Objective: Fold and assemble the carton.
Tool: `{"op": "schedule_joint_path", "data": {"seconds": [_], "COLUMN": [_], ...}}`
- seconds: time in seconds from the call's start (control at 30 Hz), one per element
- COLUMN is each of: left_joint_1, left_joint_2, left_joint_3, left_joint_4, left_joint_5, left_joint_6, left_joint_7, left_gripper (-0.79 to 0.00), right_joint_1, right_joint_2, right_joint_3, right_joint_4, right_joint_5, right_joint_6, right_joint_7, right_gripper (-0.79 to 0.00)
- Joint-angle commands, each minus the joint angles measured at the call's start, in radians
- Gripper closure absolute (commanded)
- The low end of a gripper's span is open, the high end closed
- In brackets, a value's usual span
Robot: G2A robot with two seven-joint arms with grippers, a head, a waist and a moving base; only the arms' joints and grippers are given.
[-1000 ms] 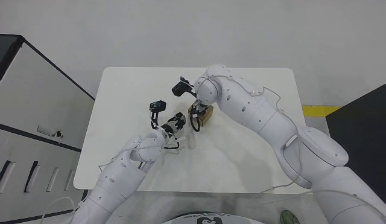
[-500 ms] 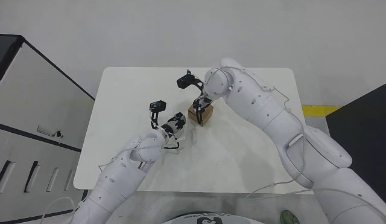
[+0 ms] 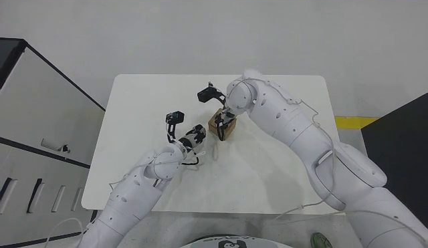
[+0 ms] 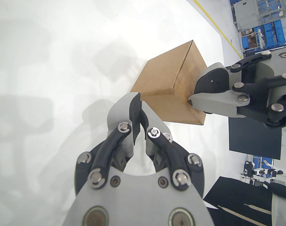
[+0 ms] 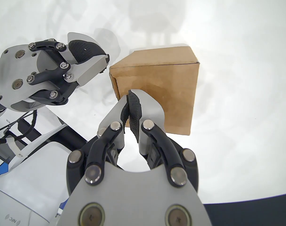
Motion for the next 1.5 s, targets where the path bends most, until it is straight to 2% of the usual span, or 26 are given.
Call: {"op": "schedule_joint_path", "data": {"seconds": [0.0,1.47], "left_joint_1": [0.0,0.0], "left_joint_2": [0.0,0.0], "left_joint_3": [0.0,0.0], "left_joint_4": [0.0,0.0], "left_joint_5": [0.0,0.0], "left_joint_6": [0.0,0.0], "left_joint_7": [0.0,0.0], "left_gripper": [0.0,0.0], "right_joint_1": [0.004,0.002], "right_joint_2": [-0.003,-0.026], "right_joint_3": [0.0,0.037], "right_joint_4": [0.005,0.065], "right_joint_5": [0.002,0.059], "right_joint_6": [-0.003,-0.052], "right_joint_7": [-0.003,-0.009], "right_gripper": [0.0,0.0]}}
